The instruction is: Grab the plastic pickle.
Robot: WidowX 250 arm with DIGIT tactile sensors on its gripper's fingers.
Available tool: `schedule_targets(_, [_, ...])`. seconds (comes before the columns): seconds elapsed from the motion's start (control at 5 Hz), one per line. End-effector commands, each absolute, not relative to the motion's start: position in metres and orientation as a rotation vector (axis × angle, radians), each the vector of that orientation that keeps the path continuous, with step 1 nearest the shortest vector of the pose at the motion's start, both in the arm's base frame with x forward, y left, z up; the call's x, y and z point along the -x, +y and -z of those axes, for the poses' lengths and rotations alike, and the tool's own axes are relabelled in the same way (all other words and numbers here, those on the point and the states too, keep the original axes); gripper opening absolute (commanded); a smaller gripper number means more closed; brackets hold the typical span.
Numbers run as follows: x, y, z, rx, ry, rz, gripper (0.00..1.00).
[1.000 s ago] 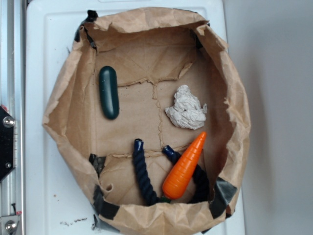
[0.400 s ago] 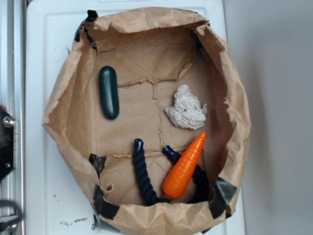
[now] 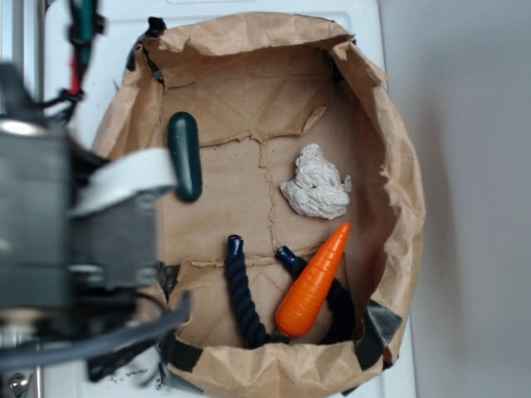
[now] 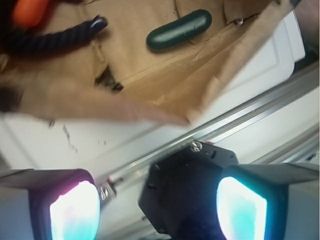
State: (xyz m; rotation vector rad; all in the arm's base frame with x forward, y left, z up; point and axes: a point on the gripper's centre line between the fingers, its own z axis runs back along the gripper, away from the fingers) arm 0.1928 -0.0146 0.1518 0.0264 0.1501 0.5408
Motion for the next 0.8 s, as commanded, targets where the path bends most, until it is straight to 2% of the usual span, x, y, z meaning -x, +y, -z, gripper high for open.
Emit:
schedule_targets(0.0, [-0.278, -0.002, -0.188, 0.184, -0.27, -0.566, 1.0])
schedule_targets(0.2, [-0.272, 0.012, -0.21, 0.24, -0.279, -0.584, 1.0])
schedule_targets(0.4, [-0.268, 0.03, -0.202, 0.215, -0.299, -0.747, 1.0])
schedule_targets(0.6, [-0.275, 0.04, -0.18, 0.158, -0.303, -0.883, 1.0])
